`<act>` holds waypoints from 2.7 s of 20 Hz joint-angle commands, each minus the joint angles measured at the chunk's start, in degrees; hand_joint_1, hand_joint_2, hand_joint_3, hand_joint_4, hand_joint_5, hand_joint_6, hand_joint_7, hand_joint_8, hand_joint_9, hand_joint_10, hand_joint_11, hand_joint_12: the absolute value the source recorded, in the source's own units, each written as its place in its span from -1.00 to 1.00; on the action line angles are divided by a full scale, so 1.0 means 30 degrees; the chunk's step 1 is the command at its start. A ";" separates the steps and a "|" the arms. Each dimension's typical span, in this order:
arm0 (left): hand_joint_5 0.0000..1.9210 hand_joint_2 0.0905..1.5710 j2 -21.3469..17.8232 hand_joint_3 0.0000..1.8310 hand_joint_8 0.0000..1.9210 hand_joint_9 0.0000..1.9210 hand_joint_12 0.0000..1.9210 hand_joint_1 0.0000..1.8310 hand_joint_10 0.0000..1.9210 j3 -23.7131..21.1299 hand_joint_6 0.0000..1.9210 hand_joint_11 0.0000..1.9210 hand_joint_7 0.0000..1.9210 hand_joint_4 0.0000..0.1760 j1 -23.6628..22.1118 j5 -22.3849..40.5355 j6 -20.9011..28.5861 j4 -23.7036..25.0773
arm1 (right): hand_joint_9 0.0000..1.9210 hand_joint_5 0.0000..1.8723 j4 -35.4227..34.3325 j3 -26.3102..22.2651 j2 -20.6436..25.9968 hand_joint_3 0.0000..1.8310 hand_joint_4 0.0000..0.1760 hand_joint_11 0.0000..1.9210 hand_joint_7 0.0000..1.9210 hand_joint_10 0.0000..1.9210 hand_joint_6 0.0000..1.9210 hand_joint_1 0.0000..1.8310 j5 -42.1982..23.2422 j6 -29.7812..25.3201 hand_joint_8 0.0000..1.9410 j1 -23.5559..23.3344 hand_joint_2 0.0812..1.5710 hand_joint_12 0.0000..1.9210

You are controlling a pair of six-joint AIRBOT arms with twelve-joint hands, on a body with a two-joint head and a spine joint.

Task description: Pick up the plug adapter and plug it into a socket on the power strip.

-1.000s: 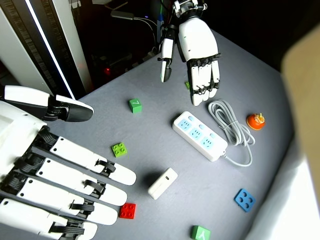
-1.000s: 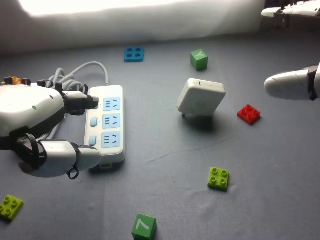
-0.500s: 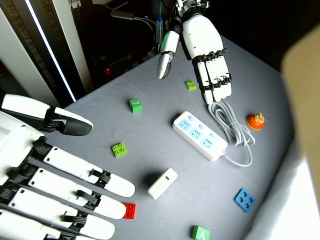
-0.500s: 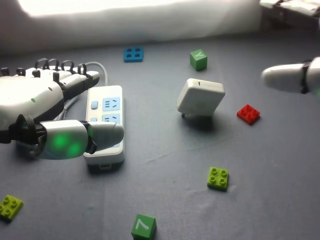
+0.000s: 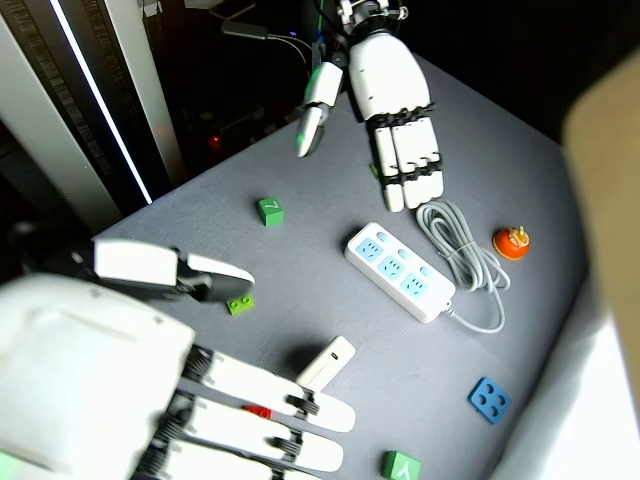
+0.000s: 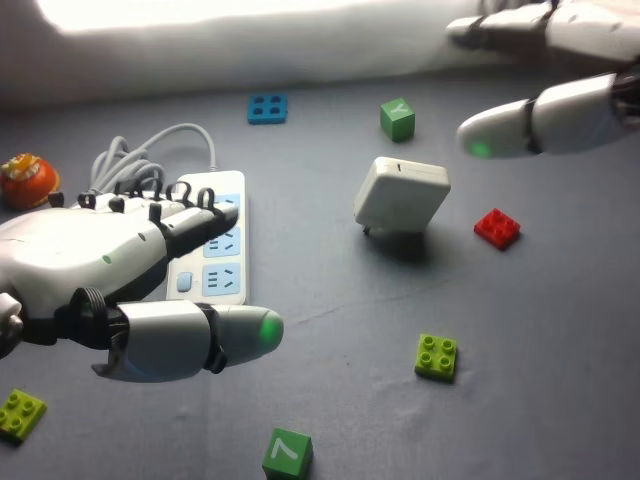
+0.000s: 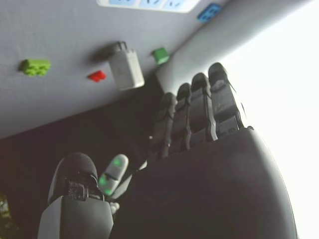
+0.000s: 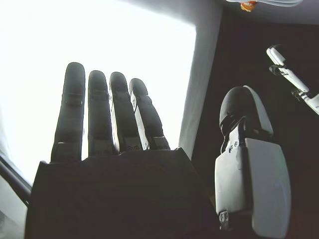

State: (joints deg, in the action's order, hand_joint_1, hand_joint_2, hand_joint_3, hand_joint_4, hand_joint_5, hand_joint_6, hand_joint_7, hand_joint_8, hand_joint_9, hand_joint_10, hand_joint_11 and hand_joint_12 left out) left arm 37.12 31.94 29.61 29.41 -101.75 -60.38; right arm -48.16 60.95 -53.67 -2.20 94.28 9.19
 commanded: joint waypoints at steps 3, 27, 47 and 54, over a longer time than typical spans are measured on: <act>-0.95 0.35 0.0207 -1.00 -1.00 -0.93 -0.82 -1.00 -1.00 0.0005 -1.00 -1.00 -0.94 -1.00 0.0382 0.1643 0.0282 0.0675 | -0.87 -0.87 -0.0883 0.0568 -0.0710 -1.00 -1.00 -1.00 -0.86 -1.00 -0.99 -0.79 -0.1619 -0.0002 -1.00 0.0326 0.35 -0.49; -0.95 0.37 0.3265 -1.00 -1.00 -0.97 -0.82 -1.00 -1.00 0.0700 -1.00 -1.00 -0.96 -1.00 0.3079 0.4536 0.1840 0.0486 | -0.90 -0.90 -0.5440 0.6269 -0.5873 -1.00 -1.00 -1.00 -0.89 -0.99 -1.00 -0.81 0.1051 0.2095 -0.99 0.1635 0.40 -0.57; -0.97 0.39 0.5698 -1.00 -1.00 -0.98 -0.83 -1.00 -1.00 0.2545 -1.00 -1.00 -0.97 -1.00 0.3503 0.6013 0.2006 0.0488 | -1.00 -1.00 -0.7004 0.7648 -0.6860 -1.00 -1.00 -1.00 -1.00 -1.00 -1.00 -0.21 0.1785 0.2013 -1.00 0.2202 0.40 -0.81; -0.95 0.40 0.5847 -1.00 -1.00 -0.95 -0.77 -1.00 -1.00 0.2471 -1.00 -1.00 -0.95 -1.00 0.4037 0.5944 0.1955 0.0493 | -1.00 -1.00 -0.8056 0.8345 -0.7057 -1.00 -1.00 -1.00 -0.99 -1.00 -1.00 -0.23 0.2518 0.2972 -1.00 0.2160 0.43 -0.88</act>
State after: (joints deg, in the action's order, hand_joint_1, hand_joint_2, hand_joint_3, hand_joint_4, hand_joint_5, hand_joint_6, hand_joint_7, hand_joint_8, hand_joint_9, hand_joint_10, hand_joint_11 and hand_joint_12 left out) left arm 54.52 39.48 41.74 43.97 -96.09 -60.97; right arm -71.29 85.86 -75.26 7.25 103.35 16.27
